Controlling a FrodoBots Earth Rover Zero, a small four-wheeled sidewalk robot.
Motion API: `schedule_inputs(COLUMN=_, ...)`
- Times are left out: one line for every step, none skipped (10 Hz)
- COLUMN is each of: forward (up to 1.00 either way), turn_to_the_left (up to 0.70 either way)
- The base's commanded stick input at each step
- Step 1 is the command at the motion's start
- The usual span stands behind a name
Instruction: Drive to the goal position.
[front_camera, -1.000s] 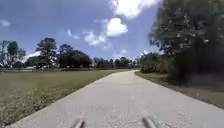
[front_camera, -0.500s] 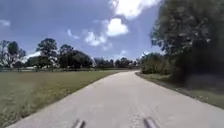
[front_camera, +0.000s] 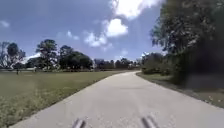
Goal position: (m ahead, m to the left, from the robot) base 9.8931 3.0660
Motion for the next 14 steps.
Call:
schedule_inputs(forward=0.50, turn_to_the_left=0.00)
schedule_inputs(forward=0.50, turn_to_the_left=0.00)
schedule_inputs(forward=0.50, turn_to_the_left=0.00)
schedule_inputs(forward=0.50, turn_to_the_left=0.00)
schedule_inputs(forward=0.50, turn_to_the_left=0.00)
schedule_inputs(forward=0.50, turn_to_the_left=0.00)
schedule_inputs(forward=0.50, turn_to_the_left=0.00)
schedule_inputs(forward=0.50, turn_to_the_left=0.00)
schedule_inputs(forward=0.50, turn_to_the_left=0.00)
schedule_inputs(forward=0.50, turn_to_the_left=0.00)
schedule_inputs(forward=0.50, turn_to_the_left=0.00)
schedule_inputs(forward=0.50, turn_to_the_left=0.00)
schedule_inputs(forward=0.50, turn_to_the_left=0.00)
schedule_inputs(forward=0.50, turn_to_the_left=0.00)
